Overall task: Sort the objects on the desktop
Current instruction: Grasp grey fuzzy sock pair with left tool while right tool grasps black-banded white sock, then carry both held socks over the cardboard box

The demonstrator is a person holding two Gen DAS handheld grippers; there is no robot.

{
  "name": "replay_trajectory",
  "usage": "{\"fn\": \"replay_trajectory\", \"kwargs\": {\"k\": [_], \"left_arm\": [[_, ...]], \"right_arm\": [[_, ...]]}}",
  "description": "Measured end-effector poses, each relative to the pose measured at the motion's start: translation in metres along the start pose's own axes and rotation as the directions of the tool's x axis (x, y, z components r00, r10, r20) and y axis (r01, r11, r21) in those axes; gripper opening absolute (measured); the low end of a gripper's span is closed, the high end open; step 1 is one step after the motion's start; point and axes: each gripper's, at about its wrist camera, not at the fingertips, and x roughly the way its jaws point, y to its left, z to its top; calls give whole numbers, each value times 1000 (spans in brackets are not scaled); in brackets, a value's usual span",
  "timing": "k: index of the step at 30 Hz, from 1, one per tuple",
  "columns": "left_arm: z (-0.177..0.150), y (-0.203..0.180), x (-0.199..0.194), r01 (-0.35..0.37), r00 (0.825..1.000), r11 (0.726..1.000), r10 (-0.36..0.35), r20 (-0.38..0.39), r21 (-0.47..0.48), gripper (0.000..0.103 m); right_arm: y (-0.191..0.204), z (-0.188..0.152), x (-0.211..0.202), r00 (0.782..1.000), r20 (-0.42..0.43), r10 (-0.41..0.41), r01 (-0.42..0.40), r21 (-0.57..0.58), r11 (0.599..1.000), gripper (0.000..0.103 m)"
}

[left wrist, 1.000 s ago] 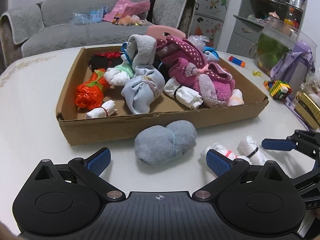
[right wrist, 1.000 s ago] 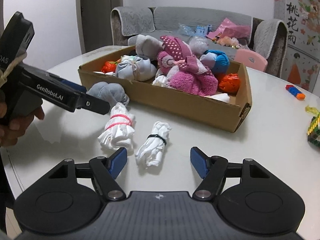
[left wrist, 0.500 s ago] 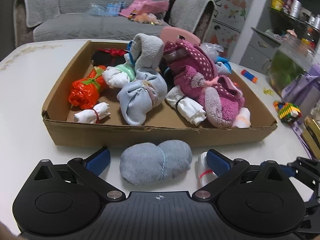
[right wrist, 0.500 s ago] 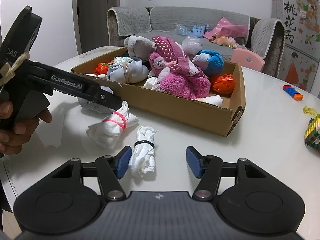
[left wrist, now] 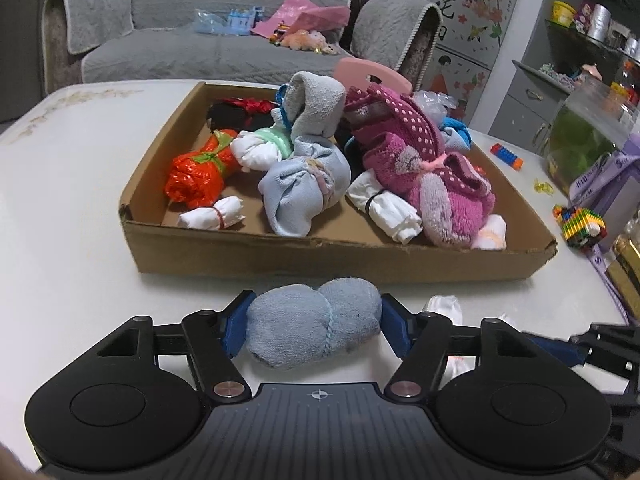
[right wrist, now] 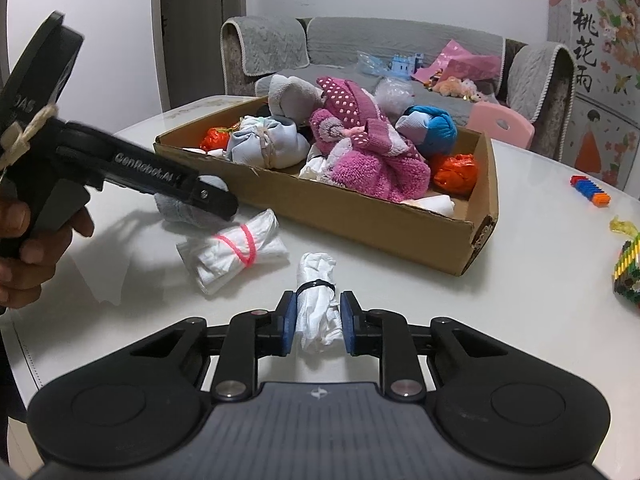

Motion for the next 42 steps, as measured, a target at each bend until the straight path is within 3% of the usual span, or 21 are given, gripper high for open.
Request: {"fn": "replay_trajectory", "kwargs": {"k": [21, 31, 42], "left_arm": [[-10, -7, -50, -139, 987, 974, 122, 107, 178, 71], [-6, -2, -64, -131, 987, 972, 110, 116, 194, 71], [7, 10, -88, -123, 986, 974, 98, 134, 192, 71]], "right_arm": [[-39, -6, -21, 992, 66, 108, -122, 251, 960, 18], [-63, -6, -32, 978, 147, 145, -190, 358, 914, 18], [-114, -2, -68, 953, 288, 95, -224, 462, 858, 18]]}}
